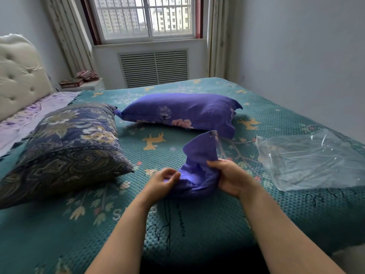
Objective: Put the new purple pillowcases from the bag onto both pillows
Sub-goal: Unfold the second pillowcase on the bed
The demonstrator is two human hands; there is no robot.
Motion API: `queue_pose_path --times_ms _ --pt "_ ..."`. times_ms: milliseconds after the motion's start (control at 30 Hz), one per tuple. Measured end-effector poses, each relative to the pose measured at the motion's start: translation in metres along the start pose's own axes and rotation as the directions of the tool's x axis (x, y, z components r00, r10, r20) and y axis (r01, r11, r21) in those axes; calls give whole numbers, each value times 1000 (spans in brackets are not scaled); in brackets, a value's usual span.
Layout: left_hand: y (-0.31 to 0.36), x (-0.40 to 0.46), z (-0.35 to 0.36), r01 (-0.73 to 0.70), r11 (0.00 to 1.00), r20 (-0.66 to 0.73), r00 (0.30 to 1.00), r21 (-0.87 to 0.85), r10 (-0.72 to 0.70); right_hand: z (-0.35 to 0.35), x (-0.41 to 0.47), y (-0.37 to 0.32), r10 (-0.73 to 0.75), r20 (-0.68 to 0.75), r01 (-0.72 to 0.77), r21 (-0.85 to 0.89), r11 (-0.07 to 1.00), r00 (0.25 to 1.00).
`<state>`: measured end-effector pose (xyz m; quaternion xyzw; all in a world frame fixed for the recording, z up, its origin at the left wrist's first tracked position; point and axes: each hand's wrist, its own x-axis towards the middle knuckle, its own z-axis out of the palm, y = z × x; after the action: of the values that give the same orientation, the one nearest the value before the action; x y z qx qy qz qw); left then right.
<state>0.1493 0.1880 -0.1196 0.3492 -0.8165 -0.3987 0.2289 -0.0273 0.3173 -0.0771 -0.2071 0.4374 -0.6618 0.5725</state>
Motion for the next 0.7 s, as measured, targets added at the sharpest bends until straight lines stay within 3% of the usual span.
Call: queue_pose_path --times_ms 33,100,167,233,300,333,367,433,467,533,567,600,633,700 --pt "3 -4 4 54 998 195 980 -38 -46 2 -1 -1 -42 16 42 31 999 999" --pt "-1 -12 8 92 989 439 888 113 -133 3 -2 -3 -117 27 114 72 991 993" --pt "-3 -16 5 90 990 464 876 106 -129 3 -2 -3 -153 6 151 105 983 988" --pt "-4 -12 -2 75 997 292 954 -5 -70 2 -2 -8 -158 -19 159 154 975 987" --pt "-5 -10 -15 13 997 -43 999 -70 -16 -2 -7 -19 -146 -3 143 232 962 989" --pt "-7 -9 -22 -20 997 -254 967 -77 0 -7 -11 -28 -156 5 149 265 953 988" --pt "-11 -10 -31 -24 997 -460 888 -78 -15 -14 -15 -36 -184 -6 179 274 945 983" --pt "-17 -15 -52 -34 986 -738 668 -163 -99 -30 -19 -46 -200 -56 207 245 947 978" --pt "-20 -17 -61 -69 974 -789 599 -216 -133 -40 -15 -46 -180 -111 200 207 958 977" --pt "-38 -15 -72 -69 936 -765 598 -345 -237 -68 6 -37 -214 -361 185 -112 976 908" --pt "-49 -13 -75 -7 901 -711 617 -435 -338 -84 20 -31 -303 -519 87 -399 913 799" --pt "-61 -10 -78 101 869 -667 600 -484 -441 -96 31 -26 -424 -604 -97 -642 760 675" --pt "-71 -7 -81 190 855 -656 568 -482 -496 -101 36 -20 -505 -620 -259 -748 610 600" --pt "-79 -5 -79 246 894 -699 559 -374 -446 -104 47 -9 -481 -603 -382 -788 483 636"
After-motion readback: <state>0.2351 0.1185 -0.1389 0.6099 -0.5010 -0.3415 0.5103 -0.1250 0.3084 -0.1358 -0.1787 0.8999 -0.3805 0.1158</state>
